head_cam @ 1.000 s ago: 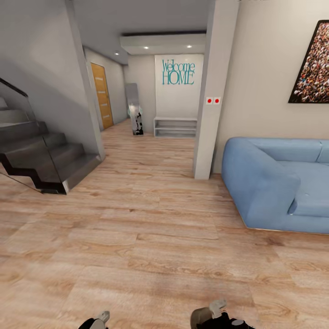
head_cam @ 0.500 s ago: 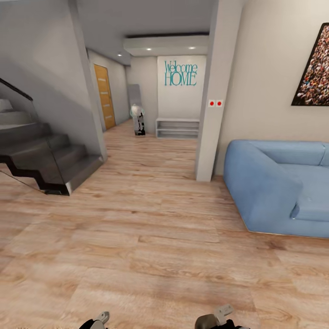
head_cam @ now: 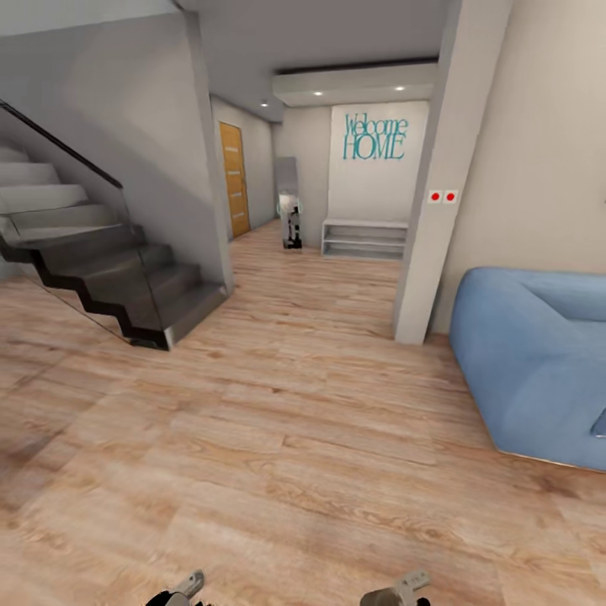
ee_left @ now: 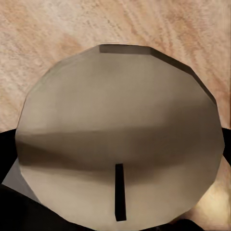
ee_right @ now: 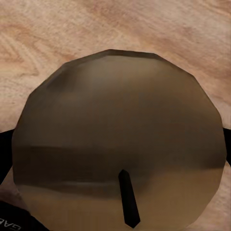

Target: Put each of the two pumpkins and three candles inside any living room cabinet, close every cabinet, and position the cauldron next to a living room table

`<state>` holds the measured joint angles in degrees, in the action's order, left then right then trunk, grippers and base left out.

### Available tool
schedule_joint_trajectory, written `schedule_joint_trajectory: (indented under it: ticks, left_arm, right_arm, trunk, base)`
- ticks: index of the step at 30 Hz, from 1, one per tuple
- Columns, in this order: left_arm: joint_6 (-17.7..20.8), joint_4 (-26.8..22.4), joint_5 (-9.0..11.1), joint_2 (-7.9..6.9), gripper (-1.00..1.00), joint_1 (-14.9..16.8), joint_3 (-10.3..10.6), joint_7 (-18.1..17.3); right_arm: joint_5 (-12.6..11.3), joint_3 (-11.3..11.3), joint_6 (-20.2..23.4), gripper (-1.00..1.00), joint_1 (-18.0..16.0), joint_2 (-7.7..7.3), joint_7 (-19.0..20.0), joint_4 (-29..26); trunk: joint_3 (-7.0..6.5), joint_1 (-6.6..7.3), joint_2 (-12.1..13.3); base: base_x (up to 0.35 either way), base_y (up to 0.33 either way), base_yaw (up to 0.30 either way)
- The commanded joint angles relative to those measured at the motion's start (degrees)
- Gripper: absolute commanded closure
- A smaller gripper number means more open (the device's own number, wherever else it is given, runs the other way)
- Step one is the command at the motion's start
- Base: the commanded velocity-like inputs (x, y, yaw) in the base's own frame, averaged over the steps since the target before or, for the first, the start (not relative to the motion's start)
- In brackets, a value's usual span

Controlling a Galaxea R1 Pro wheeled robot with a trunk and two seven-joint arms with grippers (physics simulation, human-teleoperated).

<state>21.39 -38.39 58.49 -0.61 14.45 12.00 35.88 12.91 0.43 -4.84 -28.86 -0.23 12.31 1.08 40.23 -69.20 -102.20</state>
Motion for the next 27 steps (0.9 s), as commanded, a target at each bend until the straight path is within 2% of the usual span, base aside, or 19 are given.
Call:
schedule_joint_trajectory:
  ticks: [1,5,13,16,18,19,23,27]
  left_arm:
    - [0.1,1.1,-0.2,-0.19,1.00,0.0,-0.1,-1.2]
    - [0.1,3.1,-0.1,-0.76,1.00,0.0,-0.3,-2.8]
    - [0.0,3.4,-0.1,-0.98,1.00,0.0,-0.3,-3.0]
    - [0.0,3.4,-0.1,-0.97,1.00,0.0,-0.3,-3.0]
    - [0.0,3.4,-0.1,-0.95,1.00,0.0,-0.3,-3.0]
    - [0.0,3.5,-0.1,-0.96,1.00,0.0,-0.3,-3.0]
    - [-0.1,3.5,-0.1,-0.90,1.00,0.0,-0.3,-3.0]
    - [-3.2,3.7,-0.1,-0.93,1.00,0.0,-0.3,-3.0]
  right_arm:
    - [-0.3,-0.1,0.0,1.00,0.1,0.05,0.1,0.0]
    - [-0.3,-0.1,0.0,1.00,0.4,0.13,0.1,0.0]
    - [-0.3,-0.1,0.0,1.00,0.6,-0.10,-0.4,0.0]
    - [-0.3,-0.1,0.0,1.00,0.6,-0.13,-4.5,0.0]
    - [-0.3,-0.1,0.0,1.00,0.6,0.08,-10.0,0.0]
    - [-0.3,-0.1,0.0,1.00,0.6,0.13,-11.2,0.1]
    - [0.0,-0.1,0.0,1.00,1.3,0.30,-13.2,0.2]
    - [0.2,-0.1,-0.8,1.00,1.8,0.37,-13.4,0.2]
  trunk:
    - [-0.17,0.23,0.4]
    - [-0.81,1.11,2.0]
    - [-2.07,2.86,5.2]
    - [-2.55,3.52,6.4]
    - [-2.87,3.96,7.2]
    - [-3.02,4.18,7.6]
    - [-3.66,5.06,9.2]
    - [-4.21,5.94,10.8]
  base:
    - [0.000,0.000,0.286]
    - [0.000,0.000,0.286]
    - [0.000,0.000,0.286]
    - [0.000,0.000,0.286]
    - [0.000,0.000,0.286]
    - [0.000,0.000,0.285]
    - [0.000,0.000,0.273]
    - [0.000,0.000,0.256]
